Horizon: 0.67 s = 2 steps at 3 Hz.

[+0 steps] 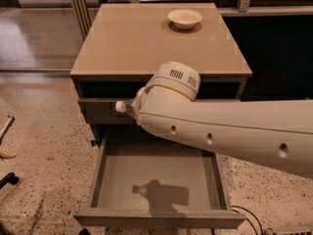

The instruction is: Pick blue plastic bottle from middle drawer and place on counter

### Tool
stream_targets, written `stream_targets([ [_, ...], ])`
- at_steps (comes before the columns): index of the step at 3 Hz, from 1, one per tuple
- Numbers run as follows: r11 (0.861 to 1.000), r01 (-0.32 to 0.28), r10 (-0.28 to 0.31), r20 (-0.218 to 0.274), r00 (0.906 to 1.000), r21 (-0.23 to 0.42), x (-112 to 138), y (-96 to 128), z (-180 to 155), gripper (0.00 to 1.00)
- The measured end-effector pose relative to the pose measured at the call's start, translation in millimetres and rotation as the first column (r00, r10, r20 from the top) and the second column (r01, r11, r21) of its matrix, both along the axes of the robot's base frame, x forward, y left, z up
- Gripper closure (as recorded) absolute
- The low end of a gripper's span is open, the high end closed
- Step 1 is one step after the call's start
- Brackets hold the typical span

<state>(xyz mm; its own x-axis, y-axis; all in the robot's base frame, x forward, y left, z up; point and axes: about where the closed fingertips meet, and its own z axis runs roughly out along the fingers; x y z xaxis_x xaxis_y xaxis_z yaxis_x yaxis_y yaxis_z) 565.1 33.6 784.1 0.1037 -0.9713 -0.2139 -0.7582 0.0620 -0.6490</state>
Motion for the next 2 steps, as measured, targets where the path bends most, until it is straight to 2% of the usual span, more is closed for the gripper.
stream_targets([
  [1, 1.0, 0.004, -0.004, 0.097, 0.9953, 0.007, 28.9, -21.4, 53.5, 1.0],
  [2, 0.996, -0.012, 0.0, 0.127, 0.9918, 0.092, 64.7, -19.8, 103.0, 1.0],
])
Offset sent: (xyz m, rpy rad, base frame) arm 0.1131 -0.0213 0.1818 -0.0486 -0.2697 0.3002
